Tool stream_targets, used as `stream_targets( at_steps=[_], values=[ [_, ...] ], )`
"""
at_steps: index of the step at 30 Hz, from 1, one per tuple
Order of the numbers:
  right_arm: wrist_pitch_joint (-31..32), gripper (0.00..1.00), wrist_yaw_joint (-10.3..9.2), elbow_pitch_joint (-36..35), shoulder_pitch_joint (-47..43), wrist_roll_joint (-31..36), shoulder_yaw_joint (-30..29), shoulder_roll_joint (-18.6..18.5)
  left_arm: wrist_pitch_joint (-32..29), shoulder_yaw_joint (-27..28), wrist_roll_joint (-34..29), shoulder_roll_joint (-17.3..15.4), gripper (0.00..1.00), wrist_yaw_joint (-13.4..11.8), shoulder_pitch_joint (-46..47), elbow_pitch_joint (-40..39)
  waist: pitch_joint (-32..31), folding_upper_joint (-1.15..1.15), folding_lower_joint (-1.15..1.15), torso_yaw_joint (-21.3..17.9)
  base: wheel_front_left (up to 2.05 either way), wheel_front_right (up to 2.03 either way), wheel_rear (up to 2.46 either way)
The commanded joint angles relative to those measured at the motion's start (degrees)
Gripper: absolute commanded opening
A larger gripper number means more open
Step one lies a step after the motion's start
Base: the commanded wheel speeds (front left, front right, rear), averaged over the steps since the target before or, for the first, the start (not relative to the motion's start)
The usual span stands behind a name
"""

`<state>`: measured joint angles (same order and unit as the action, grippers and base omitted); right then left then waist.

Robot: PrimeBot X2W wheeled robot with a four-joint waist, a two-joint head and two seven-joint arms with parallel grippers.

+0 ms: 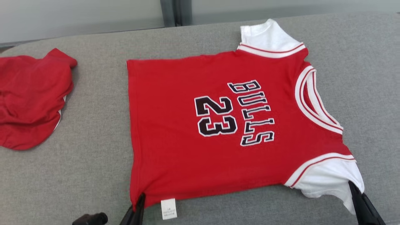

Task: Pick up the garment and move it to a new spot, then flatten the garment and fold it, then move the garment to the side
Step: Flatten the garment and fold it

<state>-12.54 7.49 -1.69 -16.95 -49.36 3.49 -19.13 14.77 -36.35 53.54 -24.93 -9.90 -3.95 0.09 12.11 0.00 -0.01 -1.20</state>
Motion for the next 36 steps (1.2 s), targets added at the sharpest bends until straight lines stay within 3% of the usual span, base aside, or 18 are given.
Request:
stream_targets(
  at_steps=[1,8,21,35,36],
  values=[
    [-0.45,0.00,0.01,-0.28,-1.49,0.67,-0.91,-0.06,0.31,-0.18,-0.36,-0.40,0.00,-0.70,-1.50,-1.76,-2.34,0.00,0.01,-0.82,0.00,0.00,0.00],
    [3.27,0.00,0.02,-0.95,2.86,2.14,-0.61,0.52,-2.61,-2.68,-1.31,-0.03,0.00,-0.99,0.03,-6.43,0.76,0.00,0.01,-0.58,0.00,0.00,0.00],
    [18.77,0.00,0.02,-0.42,19.25,4.44,3.85,-8.32,-13.97,-0.49,1.50,-3.01,0.00,-1.77,11.15,-8.02,2.05,0.00,0.01,1.61,0.00,0.00,0.00],
    [30.12,0.00,0.02,5.01,33.33,6.32,4.86,-10.30,-24.81,0.20,6.23,-1.34,0.00,-0.58,22.79,-1.92,6.53,0.00,0.01,2.65,0.00,0.00,0.00],
    [30.71,0.00,0.02,5.41,34.06,6.44,4.99,-10.14,-25.15,0.47,6.60,-1.13,0.07,-0.57,23.27,-1.30,6.76,0.00,0.01,2.69,0.00,0.00,0.00]
  ],
)
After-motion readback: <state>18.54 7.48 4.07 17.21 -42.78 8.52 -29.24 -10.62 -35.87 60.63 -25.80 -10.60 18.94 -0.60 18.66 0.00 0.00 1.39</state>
